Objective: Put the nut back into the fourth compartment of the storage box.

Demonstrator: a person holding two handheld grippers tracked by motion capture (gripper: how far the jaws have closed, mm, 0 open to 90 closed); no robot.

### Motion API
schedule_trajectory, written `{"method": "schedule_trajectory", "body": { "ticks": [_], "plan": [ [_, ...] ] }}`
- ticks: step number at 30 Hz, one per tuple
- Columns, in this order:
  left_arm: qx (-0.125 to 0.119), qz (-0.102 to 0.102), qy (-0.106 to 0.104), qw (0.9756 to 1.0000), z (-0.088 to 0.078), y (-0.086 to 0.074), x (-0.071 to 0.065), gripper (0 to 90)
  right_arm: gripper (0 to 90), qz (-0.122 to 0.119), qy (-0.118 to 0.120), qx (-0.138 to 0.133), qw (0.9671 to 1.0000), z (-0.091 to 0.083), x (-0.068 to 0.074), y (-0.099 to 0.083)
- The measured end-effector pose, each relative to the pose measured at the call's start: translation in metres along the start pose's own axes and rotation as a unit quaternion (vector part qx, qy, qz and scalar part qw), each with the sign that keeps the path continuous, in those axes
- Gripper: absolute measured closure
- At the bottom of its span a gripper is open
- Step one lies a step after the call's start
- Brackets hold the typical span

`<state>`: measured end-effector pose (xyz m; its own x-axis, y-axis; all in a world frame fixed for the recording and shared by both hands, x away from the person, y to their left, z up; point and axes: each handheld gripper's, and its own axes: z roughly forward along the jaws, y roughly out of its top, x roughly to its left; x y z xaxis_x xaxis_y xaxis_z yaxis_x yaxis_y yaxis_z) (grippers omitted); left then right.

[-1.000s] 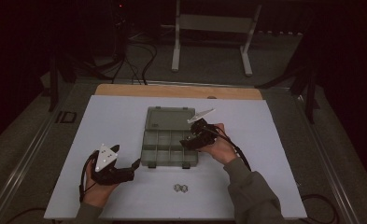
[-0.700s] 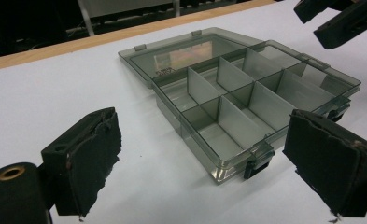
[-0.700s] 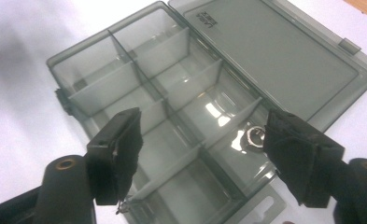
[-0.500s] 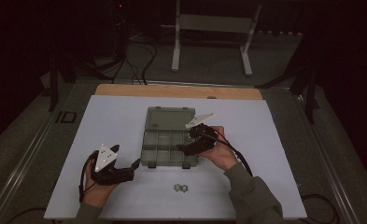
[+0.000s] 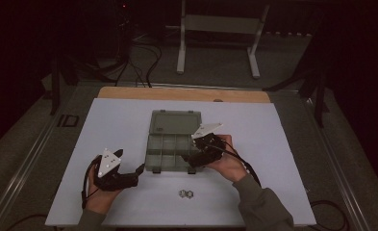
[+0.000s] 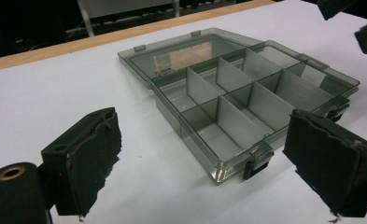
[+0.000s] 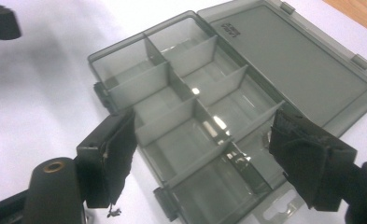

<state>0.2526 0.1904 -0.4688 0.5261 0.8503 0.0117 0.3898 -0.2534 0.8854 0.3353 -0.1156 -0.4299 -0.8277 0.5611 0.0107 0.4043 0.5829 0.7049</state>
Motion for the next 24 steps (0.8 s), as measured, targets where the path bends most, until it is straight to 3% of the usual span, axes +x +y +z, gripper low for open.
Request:
{"method": "schedule_trajectory", "body": {
  "ticks": [14, 24],
  "plan": [
    [0.000, 0.000, 0.000, 1.0000, 0.000, 0.000, -0.001, 10.6, 23.2, -0.012, 0.008, -0.011, 0.9998, -0.004, 0.014, -0.012],
    [0.001, 0.002, -0.001, 1.0000, 0.000, 0.000, -0.001, 10.6, 23.8, -0.022, 0.015, -0.001, 0.9996, -0.004, 0.023, -0.025]
  ]
}}
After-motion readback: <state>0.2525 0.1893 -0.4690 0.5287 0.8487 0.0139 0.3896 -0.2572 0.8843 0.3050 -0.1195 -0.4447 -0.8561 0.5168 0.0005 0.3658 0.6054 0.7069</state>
